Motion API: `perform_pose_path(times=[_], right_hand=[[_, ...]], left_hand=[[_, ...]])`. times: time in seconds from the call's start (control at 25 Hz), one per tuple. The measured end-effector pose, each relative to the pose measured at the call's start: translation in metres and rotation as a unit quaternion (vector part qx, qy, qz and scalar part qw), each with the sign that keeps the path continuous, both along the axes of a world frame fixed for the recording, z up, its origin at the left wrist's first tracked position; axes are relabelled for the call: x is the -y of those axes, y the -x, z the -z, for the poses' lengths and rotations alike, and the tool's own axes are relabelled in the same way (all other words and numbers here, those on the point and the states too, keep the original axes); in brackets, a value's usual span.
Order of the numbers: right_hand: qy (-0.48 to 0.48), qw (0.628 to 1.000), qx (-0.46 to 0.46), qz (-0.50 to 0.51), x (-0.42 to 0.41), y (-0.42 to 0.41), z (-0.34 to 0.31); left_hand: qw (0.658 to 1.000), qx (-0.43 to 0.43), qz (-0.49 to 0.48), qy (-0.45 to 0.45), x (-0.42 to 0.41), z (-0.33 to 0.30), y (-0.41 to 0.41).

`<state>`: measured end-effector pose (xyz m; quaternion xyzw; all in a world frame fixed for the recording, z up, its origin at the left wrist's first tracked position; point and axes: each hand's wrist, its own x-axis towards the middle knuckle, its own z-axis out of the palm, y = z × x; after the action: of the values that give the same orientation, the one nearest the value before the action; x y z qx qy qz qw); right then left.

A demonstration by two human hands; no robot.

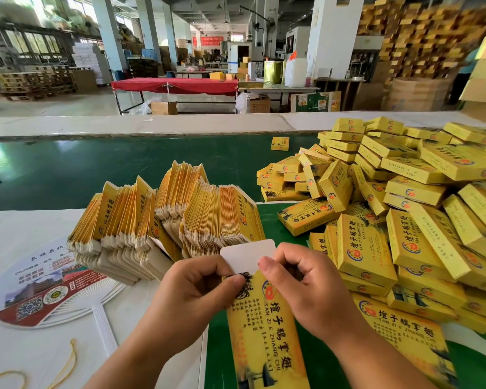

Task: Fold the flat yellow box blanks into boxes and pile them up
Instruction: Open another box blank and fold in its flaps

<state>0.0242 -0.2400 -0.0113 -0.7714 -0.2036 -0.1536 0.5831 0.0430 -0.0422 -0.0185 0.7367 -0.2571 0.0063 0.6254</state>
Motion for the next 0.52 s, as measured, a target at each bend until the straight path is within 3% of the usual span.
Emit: perform_pose_path(times=[0.12, 0.24, 0.32, 0.52], right_hand=[[-0.048, 0.997, -0.052, -0.015, 0.0002, 0.0001, 0.0017], [-0.093, 0.985, -0.137, -0.043, -0.0016, -0.0025, 0.0053], [-0.115, 0.974, -0.183, -0.071, -0.0011, -0.0038, 0.0056], [-0.137, 0.971, -0.172, -0.089, -0.0001, -0.0025, 0.0030]], left_hand=[[0.998, -0.011, -0.018, 0.053, -0.0003, -0.0028, -0.0004], [0.986, -0.075, -0.007, 0.147, 0.0022, -0.0046, -0.0003], [0.981, -0.103, -0.006, 0.164, 0.0019, -0.0038, -0.0017], [0.975, -0.128, 0.035, 0.176, -0.0022, -0.0029, -0.0053]])
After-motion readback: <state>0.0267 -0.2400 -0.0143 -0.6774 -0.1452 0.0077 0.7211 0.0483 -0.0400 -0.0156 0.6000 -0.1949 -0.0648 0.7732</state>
